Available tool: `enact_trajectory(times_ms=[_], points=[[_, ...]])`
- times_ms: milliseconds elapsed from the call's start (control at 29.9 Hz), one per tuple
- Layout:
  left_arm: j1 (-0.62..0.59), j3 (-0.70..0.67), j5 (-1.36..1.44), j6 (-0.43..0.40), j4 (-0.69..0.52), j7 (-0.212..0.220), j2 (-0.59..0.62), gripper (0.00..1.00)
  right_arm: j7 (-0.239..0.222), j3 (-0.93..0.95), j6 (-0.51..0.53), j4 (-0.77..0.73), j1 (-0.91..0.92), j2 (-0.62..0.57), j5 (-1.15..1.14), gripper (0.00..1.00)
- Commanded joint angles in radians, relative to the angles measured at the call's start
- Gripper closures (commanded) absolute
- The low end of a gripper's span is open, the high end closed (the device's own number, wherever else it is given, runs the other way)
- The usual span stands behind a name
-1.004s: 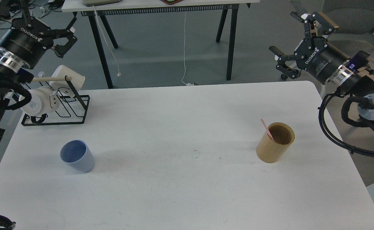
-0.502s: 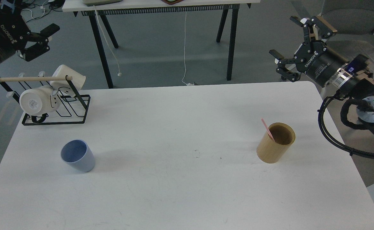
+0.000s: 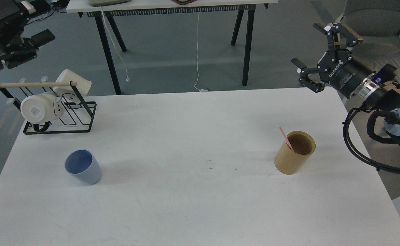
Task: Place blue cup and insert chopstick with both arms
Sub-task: 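Raise the left arm and open the left gripper above the table, then lower the left gripper to the blue cup and grasp it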
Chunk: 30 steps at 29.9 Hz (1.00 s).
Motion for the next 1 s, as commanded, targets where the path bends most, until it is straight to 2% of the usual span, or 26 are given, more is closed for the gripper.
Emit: enact_trajectory(times_ms=[0, 100, 201, 268, 469, 837, 970], points=[[0.010, 0.001, -0.005, 0.000, -0.014, 0.002, -0.004, 0.03, 0.000, 0.000, 0.000, -0.004, -0.001, 0.003, 0.000, 0.01], [0.015, 0.001, -0.003, 0.000, -0.017, -0.035, -0.001, 0.00, 0.000, 0.000, 0.000, -0.006, -0.001, 0.009, -0.001, 0.01], [0.015, 0.022, 0.011, 0.000, -0.014, -0.166, -0.001, 0.00, 0.000, 0.000, 0.000, -0.016, -0.001, 0.013, 0.000, 0.01], [0.015, 0.044, 0.066, 0.000, -0.014, -0.166, 0.005, 0.00, 0.000, 0.000, 0.000, -0.018, -0.001, 0.013, -0.001, 0.01], [0.018, 0.062, 0.496, 0.000, -0.034, -0.166, -0.008, 0.00, 0.000, 0.000, 0.000, -0.032, -0.002, 0.015, 0.000, 0.01], [0.027, 0.314, 0.991, 0.000, -0.066, -0.166, 0.042, 0.00, 0.000, -0.002, 0.000, -0.050, -0.001, 0.013, 0.000, 0.01], [0.029, 0.347, 1.039, 0.000, -0.029, -0.166, 0.044, 0.00, 0.001, -0.003, 0.000, -0.050, -0.002, 0.015, 0.000, 0.01]])
